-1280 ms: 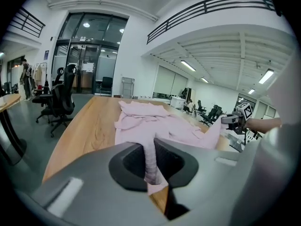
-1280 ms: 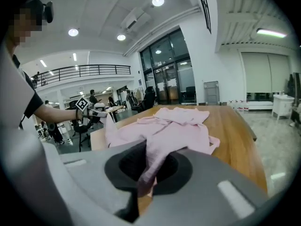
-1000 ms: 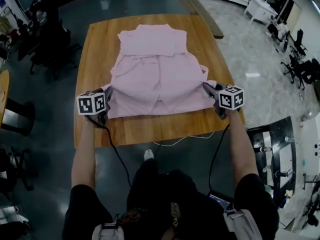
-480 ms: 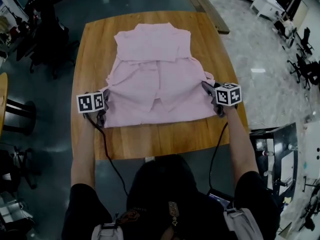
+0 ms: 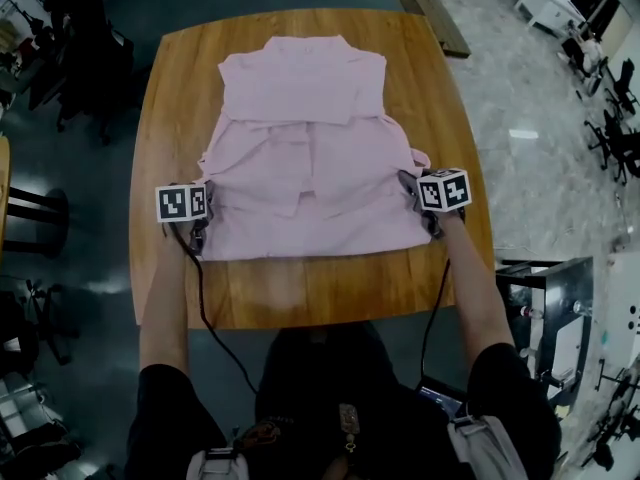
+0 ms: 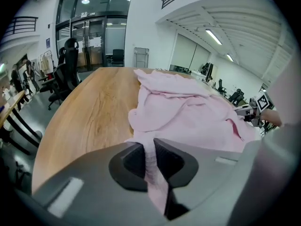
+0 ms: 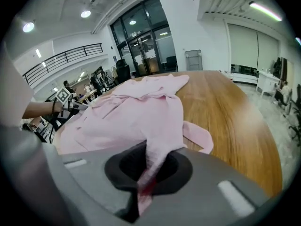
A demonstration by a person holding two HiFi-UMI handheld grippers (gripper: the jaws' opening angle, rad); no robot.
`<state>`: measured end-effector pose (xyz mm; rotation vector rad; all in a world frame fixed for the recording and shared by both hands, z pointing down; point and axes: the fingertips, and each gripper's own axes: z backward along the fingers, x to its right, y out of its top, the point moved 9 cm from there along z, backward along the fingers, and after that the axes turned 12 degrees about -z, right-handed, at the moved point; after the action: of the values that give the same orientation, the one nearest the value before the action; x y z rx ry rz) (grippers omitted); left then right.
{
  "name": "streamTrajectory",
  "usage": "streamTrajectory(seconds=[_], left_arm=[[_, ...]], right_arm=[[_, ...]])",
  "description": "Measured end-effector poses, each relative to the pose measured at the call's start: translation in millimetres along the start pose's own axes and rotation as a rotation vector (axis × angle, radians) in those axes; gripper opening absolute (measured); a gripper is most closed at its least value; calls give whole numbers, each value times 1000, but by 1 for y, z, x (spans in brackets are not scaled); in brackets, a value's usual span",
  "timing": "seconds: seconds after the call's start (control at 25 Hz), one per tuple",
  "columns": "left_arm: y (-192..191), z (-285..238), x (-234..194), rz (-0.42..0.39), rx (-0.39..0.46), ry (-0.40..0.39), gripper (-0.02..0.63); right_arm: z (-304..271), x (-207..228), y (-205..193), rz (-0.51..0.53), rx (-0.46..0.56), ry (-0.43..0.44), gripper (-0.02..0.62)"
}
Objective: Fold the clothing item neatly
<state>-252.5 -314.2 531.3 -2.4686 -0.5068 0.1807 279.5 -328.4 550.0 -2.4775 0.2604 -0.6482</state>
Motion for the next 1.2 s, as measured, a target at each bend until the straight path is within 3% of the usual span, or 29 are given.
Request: streamTrajectory(seconds=[0.16, 0.28, 0.4, 0.52, 0.68, 0.88, 1.2], left_arm=[[-2, -11, -1, -14, -1, 24, 31], [-3, -9, -1, -39, 25, -12, 59], [-3, 2, -5, -4, 70, -66, 177], [-5, 21, -14, 9, 109, -73, 219], [-16, 45, -23, -27, 109, -101, 221], [-36, 69, -18, -71, 129, -150, 221], [-83, 83, 6, -160, 100, -148, 274]], right_arm=[[-7, 0, 1, 15, -23, -71, 11], [-8, 0, 3, 4, -11, -84, 37], [-4, -2, 4, -14, -2, -79, 146], [8, -7, 2, -34, 6, -59, 212], [41, -7, -4, -94, 45, -57, 215], [85, -19, -23, -145, 145, -132, 215], [103, -63, -75, -103, 153, -211, 215]])
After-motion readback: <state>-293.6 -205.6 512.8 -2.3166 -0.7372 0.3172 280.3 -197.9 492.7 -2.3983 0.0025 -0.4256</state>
